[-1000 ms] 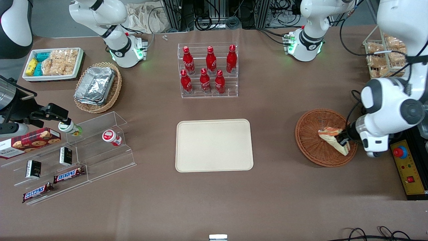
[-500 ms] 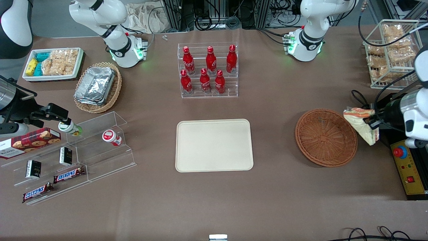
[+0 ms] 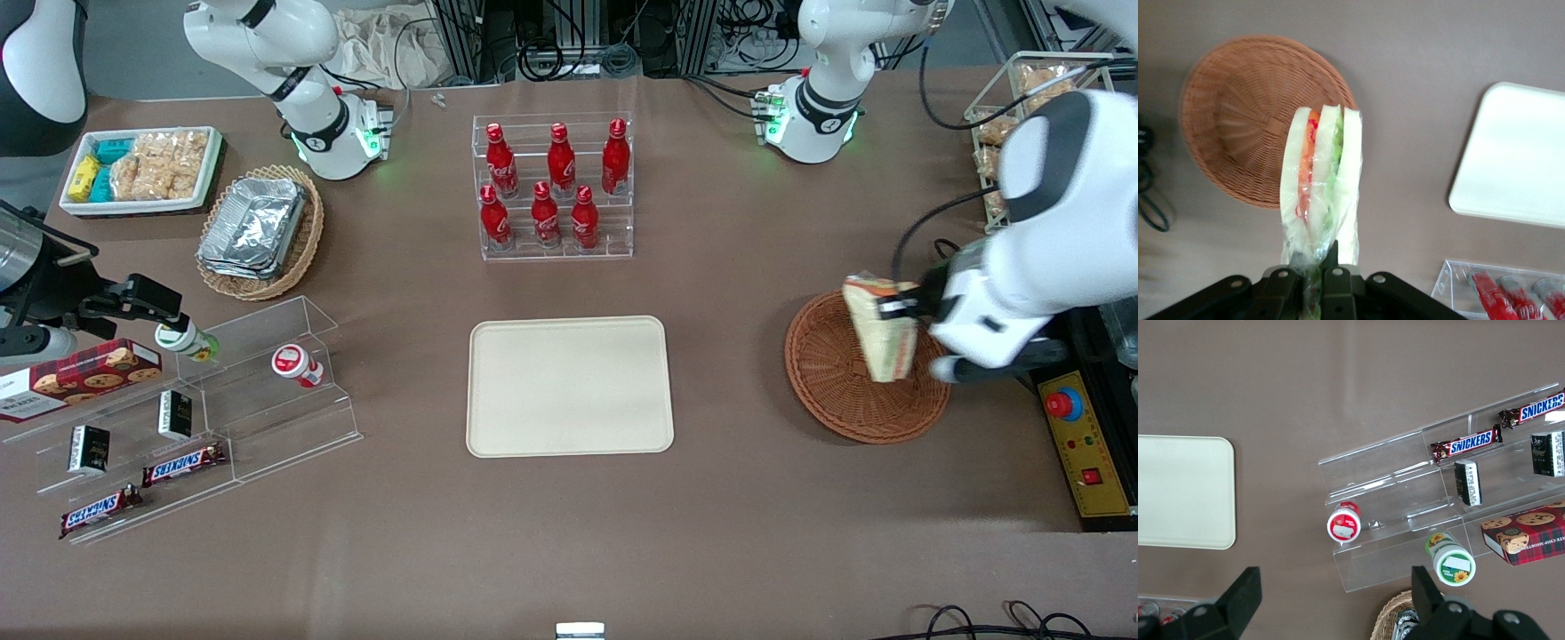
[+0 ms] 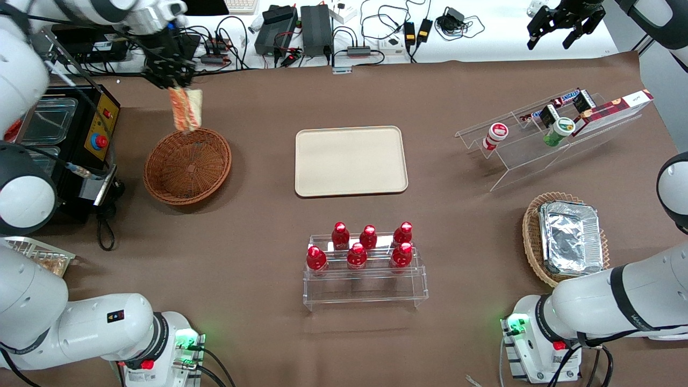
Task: Place sandwich from basket to tray
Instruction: 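Carry the sandwich over the beige tray and lower it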
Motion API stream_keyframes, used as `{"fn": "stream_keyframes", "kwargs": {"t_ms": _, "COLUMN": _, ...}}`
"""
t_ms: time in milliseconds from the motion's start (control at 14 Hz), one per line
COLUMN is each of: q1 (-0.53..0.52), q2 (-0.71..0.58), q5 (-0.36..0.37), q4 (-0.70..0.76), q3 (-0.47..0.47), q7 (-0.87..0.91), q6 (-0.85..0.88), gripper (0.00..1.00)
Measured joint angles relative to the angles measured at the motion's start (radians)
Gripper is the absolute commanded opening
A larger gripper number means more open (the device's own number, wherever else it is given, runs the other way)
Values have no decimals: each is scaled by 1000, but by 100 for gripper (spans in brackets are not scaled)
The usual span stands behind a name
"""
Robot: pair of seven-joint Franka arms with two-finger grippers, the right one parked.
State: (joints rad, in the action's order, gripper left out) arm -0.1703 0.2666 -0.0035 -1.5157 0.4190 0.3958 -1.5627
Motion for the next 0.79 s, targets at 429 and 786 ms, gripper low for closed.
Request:
{"fn": "stream_keyframes", "kwargs": {"t_ms": 429, "q1": 250, "q2": 215, "q5": 82, "q4": 2, "q3": 21, "q7": 180, "q6": -282, "gripper": 5}}
{"fn": "stream_keyframes", "kwargs": {"t_ms": 786, "q1": 344, "q2": 378, "q5": 106, "q4": 7, "q3": 20, "q7": 201, "q6": -473, "gripper": 5}}
